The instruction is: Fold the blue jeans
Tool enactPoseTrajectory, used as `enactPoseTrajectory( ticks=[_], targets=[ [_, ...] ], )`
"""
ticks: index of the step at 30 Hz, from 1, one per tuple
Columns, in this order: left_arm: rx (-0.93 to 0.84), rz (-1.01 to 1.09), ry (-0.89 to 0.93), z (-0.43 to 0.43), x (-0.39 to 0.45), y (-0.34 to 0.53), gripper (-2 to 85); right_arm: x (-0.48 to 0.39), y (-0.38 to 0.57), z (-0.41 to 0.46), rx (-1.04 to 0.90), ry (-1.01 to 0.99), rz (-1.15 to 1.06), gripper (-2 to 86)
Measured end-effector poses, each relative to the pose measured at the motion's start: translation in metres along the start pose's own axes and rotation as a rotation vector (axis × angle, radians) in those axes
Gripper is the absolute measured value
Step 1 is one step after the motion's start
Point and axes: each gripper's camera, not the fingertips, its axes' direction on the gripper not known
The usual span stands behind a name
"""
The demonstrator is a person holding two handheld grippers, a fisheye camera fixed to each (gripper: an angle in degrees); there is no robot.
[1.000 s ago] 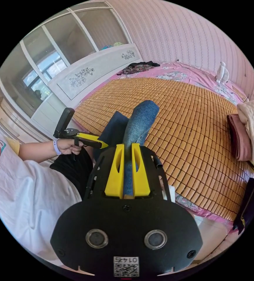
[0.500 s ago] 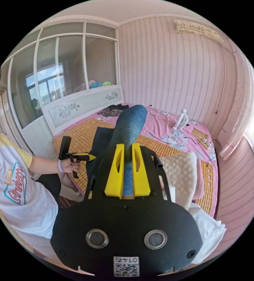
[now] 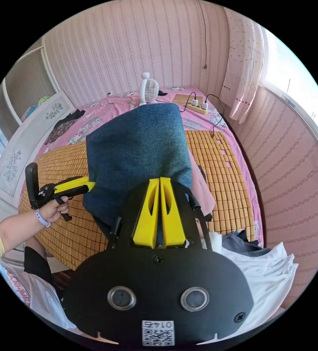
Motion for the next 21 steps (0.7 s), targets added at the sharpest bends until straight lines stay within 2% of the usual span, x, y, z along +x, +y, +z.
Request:
enactPoseTrajectory(
  ticks=[4,9,13,15,19,21],
  targets=[
    [-0.015,-0.038,0.11,-0.016,0.008,0.012,6.7,-0.009,0.012,-0.018,-0.028,0.023,-0.043,0.1],
    [0.024,0.133,0.017,-0.066,0.042,0.06,6.5,-0.01,0.05,-0.063,0.022,-0.001,-0.016,1.8],
    [0.047,0.204,0.106,-0.073,0.079,0.081,7.3,-0.01,0.118,-0.107,0.074,0.033,0.033,11.0],
    [0.05,0.274,0.2,-0.063,0.117,0.083,8.9,-0.009,0.149,-0.124,0.067,0.109,0.051,12.7],
    [0.064,0.365,0.338,-0.041,0.184,0.081,12.2,0.014,0.22,-0.149,-0.012,0.457,0.202,15.0],
    [0.03,0.386,0.356,-0.023,0.223,0.079,13.7,0.028,0.245,-0.15,-0.053,0.487,0.268,15.6]
  ],
)
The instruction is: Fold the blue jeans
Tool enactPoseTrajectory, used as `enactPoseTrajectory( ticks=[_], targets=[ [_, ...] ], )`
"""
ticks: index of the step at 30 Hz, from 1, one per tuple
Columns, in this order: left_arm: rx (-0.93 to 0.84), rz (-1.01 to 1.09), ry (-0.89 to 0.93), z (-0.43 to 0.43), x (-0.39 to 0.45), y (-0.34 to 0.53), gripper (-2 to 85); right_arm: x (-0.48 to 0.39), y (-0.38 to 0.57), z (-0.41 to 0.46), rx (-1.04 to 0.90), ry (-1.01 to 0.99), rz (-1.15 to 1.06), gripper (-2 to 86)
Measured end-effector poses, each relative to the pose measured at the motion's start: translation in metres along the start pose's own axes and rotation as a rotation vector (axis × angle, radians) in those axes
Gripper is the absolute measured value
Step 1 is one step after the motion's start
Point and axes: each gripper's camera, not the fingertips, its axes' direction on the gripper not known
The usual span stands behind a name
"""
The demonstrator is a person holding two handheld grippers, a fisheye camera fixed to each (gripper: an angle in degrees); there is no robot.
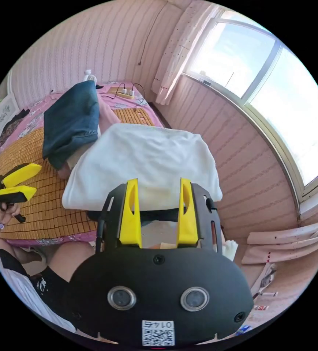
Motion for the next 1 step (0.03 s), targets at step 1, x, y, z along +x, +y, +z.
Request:
enactPoseTrajectory(
  ticks=[1],
  targets=[
    [-0.009,0.003,-0.005,0.0072,0.0055,-0.0029,13.8,0.0093,0.0098,0.0068,-0.015,-0.053,0.025,15.5]
  ],
)
